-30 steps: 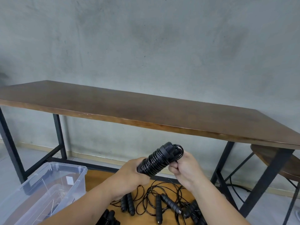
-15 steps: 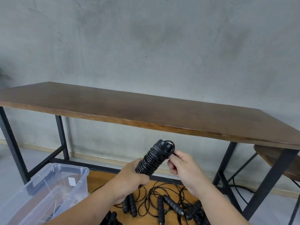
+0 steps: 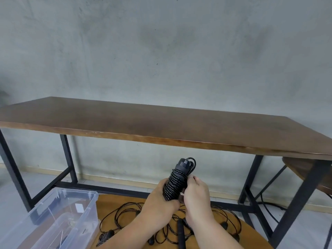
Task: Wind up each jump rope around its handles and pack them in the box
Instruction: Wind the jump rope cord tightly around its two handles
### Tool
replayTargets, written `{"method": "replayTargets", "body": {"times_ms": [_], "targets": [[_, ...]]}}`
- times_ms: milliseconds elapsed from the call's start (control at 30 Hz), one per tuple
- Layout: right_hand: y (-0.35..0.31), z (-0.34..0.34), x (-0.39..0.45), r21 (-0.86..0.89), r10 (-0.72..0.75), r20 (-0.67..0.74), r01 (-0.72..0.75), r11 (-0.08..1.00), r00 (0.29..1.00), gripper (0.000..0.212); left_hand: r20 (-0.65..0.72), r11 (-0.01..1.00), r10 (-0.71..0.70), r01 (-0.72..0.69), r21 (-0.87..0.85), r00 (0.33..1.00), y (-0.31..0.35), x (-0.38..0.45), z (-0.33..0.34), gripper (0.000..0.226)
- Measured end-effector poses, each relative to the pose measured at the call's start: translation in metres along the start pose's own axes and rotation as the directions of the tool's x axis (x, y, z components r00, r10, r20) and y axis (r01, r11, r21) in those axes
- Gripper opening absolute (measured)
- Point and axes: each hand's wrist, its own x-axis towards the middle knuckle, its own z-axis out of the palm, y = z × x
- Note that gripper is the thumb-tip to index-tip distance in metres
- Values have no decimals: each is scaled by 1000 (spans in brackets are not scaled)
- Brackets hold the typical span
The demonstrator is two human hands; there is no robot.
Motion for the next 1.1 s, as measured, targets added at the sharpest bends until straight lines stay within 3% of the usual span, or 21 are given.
{"method": "replayTargets", "body": {"times_ms": [100, 200, 300, 567, 700, 900, 1100], "targets": [[3, -1, 6, -15, 16, -31, -16, 1000, 999, 33, 62, 998, -8, 4, 68, 998, -4, 4, -1, 70], [2, -3, 10, -21, 41, -7, -42, 999, 999, 35, 56, 957, 56, -70, 280, 997, -8, 7, -2, 88], [2, -8, 15, -40, 44, 11, -43, 998, 999, 35, 95, 952, 130, -152, 267, 987, -1, 4, -4, 77], [19, -22, 18, -86, 127, 90, -119, 989, 988, 32, 12, 968, -50, 45, 245, 999, 8, 23, 0, 30], [29, -29, 23, -205, 139, 105, -115, 972, 985, 34, 46, 958, -167, 152, 242, 985, 2, 30, 8, 25], [22, -45, 32, -406, 52, 184, 28, 913, 982, 37, -58, 977, -207, 209, 37, 977, 0, 30, 33, 30], [9, -75, 45, -281, 97, 281, -14, 960, 955, 30, -6, 920, -271, 257, -297, 963, 4, 27, 40, 34]]}}
